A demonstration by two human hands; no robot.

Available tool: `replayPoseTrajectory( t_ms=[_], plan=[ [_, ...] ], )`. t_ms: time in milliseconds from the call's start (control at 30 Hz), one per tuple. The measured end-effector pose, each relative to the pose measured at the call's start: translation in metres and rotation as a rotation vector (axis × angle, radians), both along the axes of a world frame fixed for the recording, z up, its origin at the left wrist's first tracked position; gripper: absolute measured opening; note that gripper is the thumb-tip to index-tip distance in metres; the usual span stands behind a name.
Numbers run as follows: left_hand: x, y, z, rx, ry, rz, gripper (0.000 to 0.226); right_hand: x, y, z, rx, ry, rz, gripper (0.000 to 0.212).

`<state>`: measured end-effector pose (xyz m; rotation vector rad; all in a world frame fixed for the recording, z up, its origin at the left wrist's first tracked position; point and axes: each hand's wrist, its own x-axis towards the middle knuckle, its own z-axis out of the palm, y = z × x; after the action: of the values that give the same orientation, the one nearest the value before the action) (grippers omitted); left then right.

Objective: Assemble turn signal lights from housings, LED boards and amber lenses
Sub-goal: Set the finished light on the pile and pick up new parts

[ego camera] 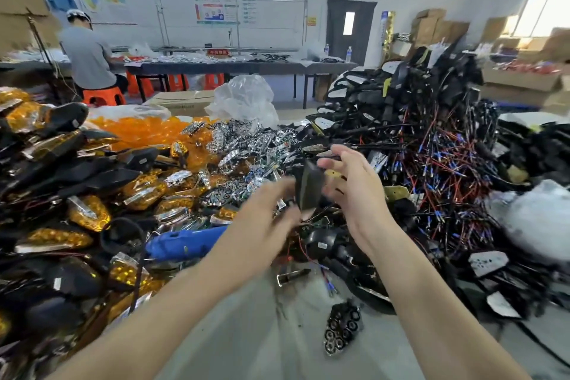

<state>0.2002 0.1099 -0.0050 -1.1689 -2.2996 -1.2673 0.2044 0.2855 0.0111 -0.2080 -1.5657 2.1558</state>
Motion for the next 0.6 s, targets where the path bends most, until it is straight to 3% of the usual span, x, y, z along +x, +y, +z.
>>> replayPoseTrajectory(
  t_ms=[67,167,267,367,500,600],
  plan=[
    [-0.002,0.007,0.036,0.234,-0.049,0.030,0.017,0.003,0.000,0.011,-0.029,0.050,0.026,0.025],
    [-0.001,0.007,0.094,0.607,0.021,0.044,0.011,0.008,-0.007,0.026,-0.017,0.110,0.086,0.027],
    [-0.005,-0.005,0.134,0.728,0.172,0.055,0.010,0.013,-0.015,0.037,-0.008,0.171,0.145,0.028],
    [-0.011,-0.011,0.131,0.527,0.223,0.143,0.019,0.012,-0.025,0.042,-0.034,0.231,0.191,0.032],
    [-0.008,-0.002,0.056,0.015,0.147,0.294,0.025,0.001,-0.046,0.030,-0.158,0.258,0.216,0.049],
    [-0.001,0.005,0.003,-0.161,0.031,0.372,0.036,-0.010,-0.061,-0.002,-0.228,0.227,0.155,0.034]
  ],
)
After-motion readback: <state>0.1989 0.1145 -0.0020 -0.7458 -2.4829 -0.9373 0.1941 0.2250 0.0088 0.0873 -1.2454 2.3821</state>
